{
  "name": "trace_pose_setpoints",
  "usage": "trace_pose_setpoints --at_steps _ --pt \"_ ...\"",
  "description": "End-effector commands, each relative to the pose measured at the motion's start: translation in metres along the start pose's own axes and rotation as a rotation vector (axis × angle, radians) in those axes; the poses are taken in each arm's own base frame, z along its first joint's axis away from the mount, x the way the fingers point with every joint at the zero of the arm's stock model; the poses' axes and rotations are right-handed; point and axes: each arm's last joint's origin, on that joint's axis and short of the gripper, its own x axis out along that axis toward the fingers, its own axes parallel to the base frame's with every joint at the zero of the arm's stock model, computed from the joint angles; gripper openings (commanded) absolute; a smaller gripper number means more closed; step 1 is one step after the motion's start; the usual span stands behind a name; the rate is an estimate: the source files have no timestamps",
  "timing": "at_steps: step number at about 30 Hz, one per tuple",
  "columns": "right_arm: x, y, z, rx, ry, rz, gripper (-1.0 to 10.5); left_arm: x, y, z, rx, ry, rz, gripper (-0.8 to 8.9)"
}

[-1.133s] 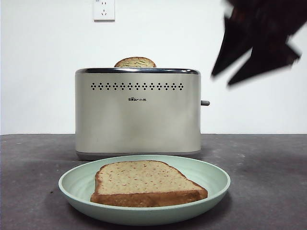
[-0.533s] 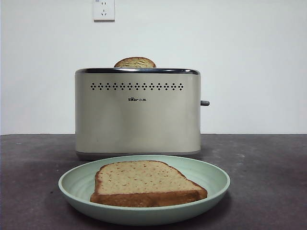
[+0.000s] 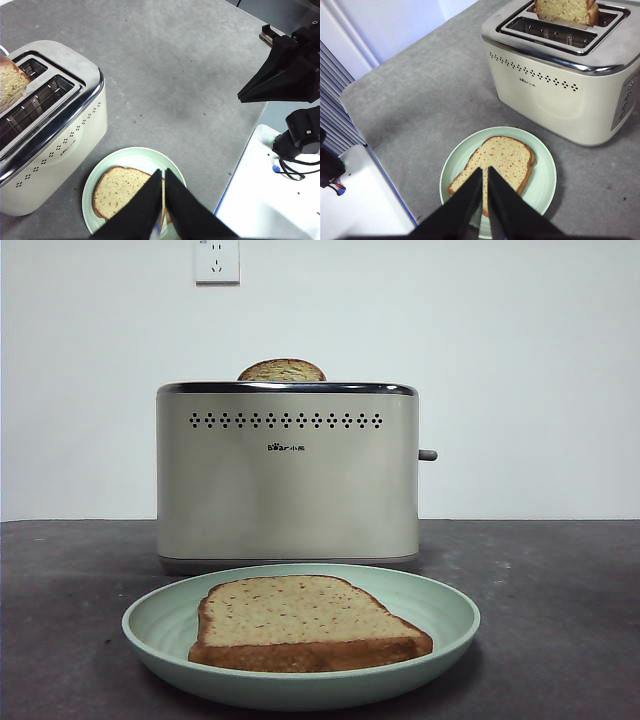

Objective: Take the bread from the toaster,put the bread on the plate,put the plate on the table

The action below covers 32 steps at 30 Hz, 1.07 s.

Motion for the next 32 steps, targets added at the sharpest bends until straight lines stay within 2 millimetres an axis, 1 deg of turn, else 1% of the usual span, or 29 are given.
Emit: trace_pose_setpoints --at_steps 1,11,14,17,20,23,26,29,32 --pt "-0.003 0.002 0.004 0.0 -0.02 0.007 0.0 -0.001 -0.002 0.006 0.018 -0.021 -0.002 0.07" --pt "-0.003 0.002 0.004 0.0 -0.02 0.007 0.0 -0.001 0.0 0.006 0.032 -0.026 0.005 0.07" --pt "-0.003 0.002 0.004 0.0 -0.02 0.007 0.0 -0.012 0.006 0.006 0.068 -0.071 0.053 0.07" --pt "-0.003 0.002 0.004 0.0 -0.02 0.007 0.0 -0.032 0.014 0.005 0.076 -0.2 0.149 0.07" --pt "-0.003 0.002 0.004 0.0 -0.021 0.007 0.0 -0.052 0.021 -0.002 0.085 -0.351 0.266 0.07" --pt "-0.003 0.002 0.004 0.0 -0.02 0.007 0.0 -0.066 0.025 -0.019 0.067 -0.475 0.382 0.07" --pt "-0.003 0.002 0.004 0.0 -0.02 0.007 0.0 -0.072 0.029 -0.046 0.047 -0.559 0.497 0.07" --pt "-0.003 0.002 0.004 0.0 -0.021 0.007 0.0 -0.071 0.03 -0.078 0.062 -0.619 0.604 0.07" --pt "-0.003 0.002 0.004 0.0 -0.02 0.007 0.0 -0.062 0.032 -0.111 0.05 -0.644 0.721 0.07"
